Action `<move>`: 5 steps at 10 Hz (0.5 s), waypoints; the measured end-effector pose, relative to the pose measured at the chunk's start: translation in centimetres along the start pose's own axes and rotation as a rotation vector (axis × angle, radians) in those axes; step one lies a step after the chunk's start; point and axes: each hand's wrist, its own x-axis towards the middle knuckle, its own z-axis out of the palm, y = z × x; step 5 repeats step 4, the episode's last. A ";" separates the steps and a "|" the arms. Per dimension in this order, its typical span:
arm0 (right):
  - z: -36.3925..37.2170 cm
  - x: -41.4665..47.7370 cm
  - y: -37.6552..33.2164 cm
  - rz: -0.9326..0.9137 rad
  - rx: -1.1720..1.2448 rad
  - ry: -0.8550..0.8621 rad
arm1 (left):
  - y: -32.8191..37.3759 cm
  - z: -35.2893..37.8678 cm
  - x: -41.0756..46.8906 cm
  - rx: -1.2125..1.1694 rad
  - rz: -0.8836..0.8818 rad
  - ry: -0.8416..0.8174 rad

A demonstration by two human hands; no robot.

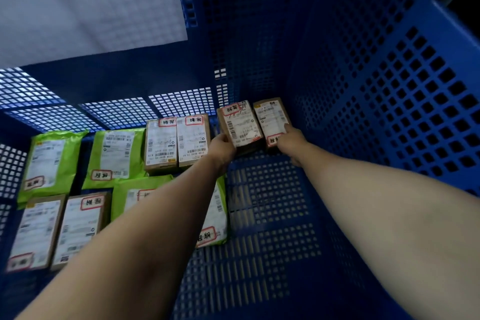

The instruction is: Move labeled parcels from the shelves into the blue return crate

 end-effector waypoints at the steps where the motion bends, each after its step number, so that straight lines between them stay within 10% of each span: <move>1: 0.3 -0.4 -0.3 -0.013 0.057 0.053 | 0.4 -0.3 0.5 0.025 -0.001 0.044; 5: 1.0 -2.8 -4.8 -0.256 0.025 0.140 | 5.3 -1.8 -2.1 0.053 0.179 0.132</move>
